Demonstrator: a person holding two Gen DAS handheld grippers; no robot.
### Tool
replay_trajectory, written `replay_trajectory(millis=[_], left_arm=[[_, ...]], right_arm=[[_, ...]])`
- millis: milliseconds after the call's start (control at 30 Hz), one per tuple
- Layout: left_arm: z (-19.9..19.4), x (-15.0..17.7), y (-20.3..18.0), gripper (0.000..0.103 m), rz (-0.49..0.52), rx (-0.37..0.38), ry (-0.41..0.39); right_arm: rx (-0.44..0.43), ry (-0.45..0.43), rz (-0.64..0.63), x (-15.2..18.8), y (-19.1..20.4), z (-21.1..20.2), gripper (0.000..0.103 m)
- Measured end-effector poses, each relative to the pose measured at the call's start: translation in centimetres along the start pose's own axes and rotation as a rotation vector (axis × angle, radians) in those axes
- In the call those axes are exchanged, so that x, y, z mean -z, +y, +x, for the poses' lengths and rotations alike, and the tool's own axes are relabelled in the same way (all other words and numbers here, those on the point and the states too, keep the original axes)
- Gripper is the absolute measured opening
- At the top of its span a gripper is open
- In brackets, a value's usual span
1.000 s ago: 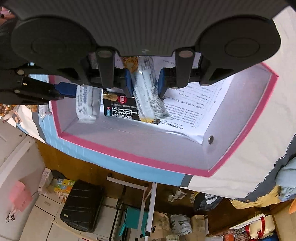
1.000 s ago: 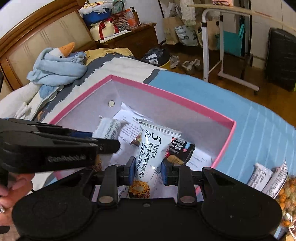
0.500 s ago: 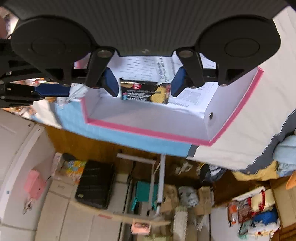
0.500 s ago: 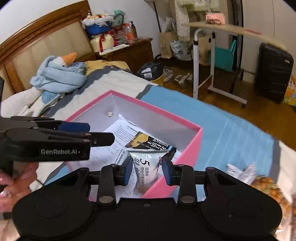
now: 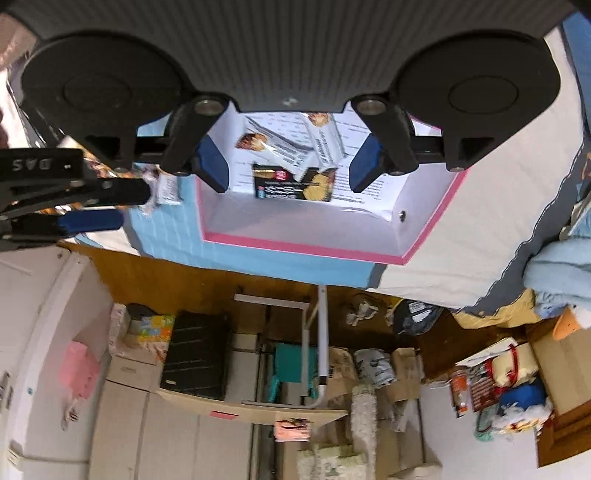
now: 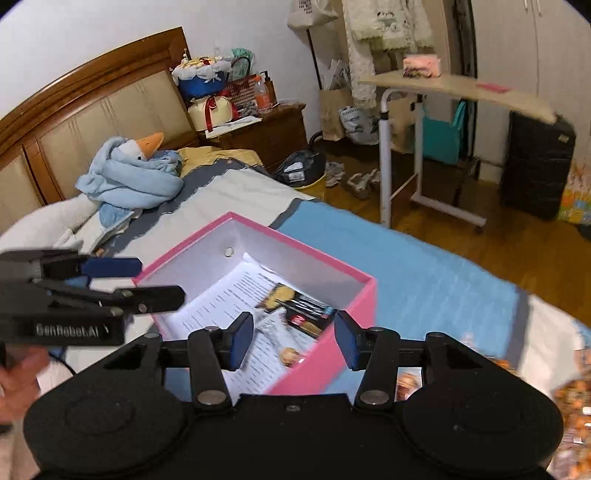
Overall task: Organize snacks
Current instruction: 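Release the white snack bar into the pink box with the left tool, then move the left tool back to the snacks beside the nut bags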
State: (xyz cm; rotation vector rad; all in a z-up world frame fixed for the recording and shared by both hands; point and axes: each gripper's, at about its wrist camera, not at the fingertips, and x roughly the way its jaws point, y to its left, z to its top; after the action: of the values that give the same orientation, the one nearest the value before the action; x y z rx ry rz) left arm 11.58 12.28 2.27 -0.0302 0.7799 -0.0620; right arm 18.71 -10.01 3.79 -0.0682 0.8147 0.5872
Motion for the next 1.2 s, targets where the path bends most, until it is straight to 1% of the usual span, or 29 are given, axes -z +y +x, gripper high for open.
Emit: replay_trajectory(millis=[100, 167, 233, 267, 333, 400, 433, 500, 567, 667, 733, 800, 867, 933, 1000, 1033, 1133, 1167, 1200], left_arm=[[-1.3, -0.2, -1.8, 0.077, 0.034, 0.054, 0.010], [-2.0, -0.2, -3.5, 0.079, 0.055, 0.080, 0.003], [-2.4, -0.2, -5.2, 0.083, 0.067, 0.082, -0.011], [-2.5, -0.2, -6.1, 0.087, 0.077, 0.082, -0.019], [-2.2, 0.0, -7.7, 0.089, 0.093, 0.077, -0.019], [-1.7, 0.1, -9.0, 0.091, 0.089, 0.084, -0.008], [-1.4, 0.2, -9.5, 0.092, 0.086, 0.096, -0.008], [-0.9, 0.6, -10.4, 0.095, 0.072, 0.108, -0.024], [-0.3, 1.3, -11.2, 0.095, 0.060, 0.127, -0.048], [1.2, 1.7, -12.5, 0.096, 0.077, 0.134, -0.036], [2.4, 1.9, -13.3, 0.098, 0.096, 0.155, -0.019], [3.5, 2.2, -14.2, 0.100, 0.130, 0.187, -0.018], [4.5, 2.6, -15.0, 0.101, 0.165, 0.224, -0.045], [5.6, 2.9, -15.9, 0.103, 0.183, 0.238, -0.045], [7.2, 3.1, -16.7, 0.103, 0.180, 0.248, -0.007], [8.0, 3.2, -17.0, 0.103, 0.174, 0.266, 0.018], [10.9, 3.7, -17.8, 0.103, 0.154, 0.352, 0.112], [11.9, 4.0, -18.1, 0.102, 0.150, 0.365, 0.143], [12.7, 4.4, -18.3, 0.099, 0.146, 0.371, 0.165]], right_arm=[[0.036, -0.009, -0.004, 1.0, -0.8, -3.0, 0.063], [0.079, -0.026, -0.019, 1.8, -1.2, -4.9, 0.065], [0.140, -0.026, -0.027, 2.5, -1.8, -6.3, 0.074], [0.161, -0.031, -0.026, 3.0, -2.1, -6.9, 0.078], [0.211, -0.053, -0.010, 3.9, -3.1, -7.8, 0.093], [0.281, -0.082, -0.013, 4.8, -3.8, -8.3, 0.096], [0.311, -0.091, -0.022, 5.2, -4.2, -8.5, 0.100], [0.355, -0.095, -0.054, 5.9, -4.9, -8.4, 0.103], [0.375, -0.072, -0.052, 6.4, -5.8, -7.8, 0.103], [0.432, -0.055, 0.037, 6.9, -7.9, -6.7, 0.103], [0.471, -0.048, 0.109, 7.4, -9.7, -6.1, 0.103], [0.469, -0.019, 0.217, 7.9, -12.0, -5.2, 0.103], [0.413, 0.010, 0.312, 8.7, -14.1, -4.5, 0.103], [0.364, 0.039, 0.384, 9.6, -16.1, -3.5, 0.103], [0.328, 0.069, 0.450, 10.7, -17.5, -2.7, 0.103], [0.304, 0.093, 0.484, 11.2, -18.2, -2.2, 0.103], [0.227, 0.145, 0.581, 12.9, -18.9, -0.8, 0.098], [0.197, 0.165, 0.610, 13.3, -19.0, -0.2, 0.098], [0.179, 0.183, 0.632, 13.7, -19.0, 0.3, 0.096]])
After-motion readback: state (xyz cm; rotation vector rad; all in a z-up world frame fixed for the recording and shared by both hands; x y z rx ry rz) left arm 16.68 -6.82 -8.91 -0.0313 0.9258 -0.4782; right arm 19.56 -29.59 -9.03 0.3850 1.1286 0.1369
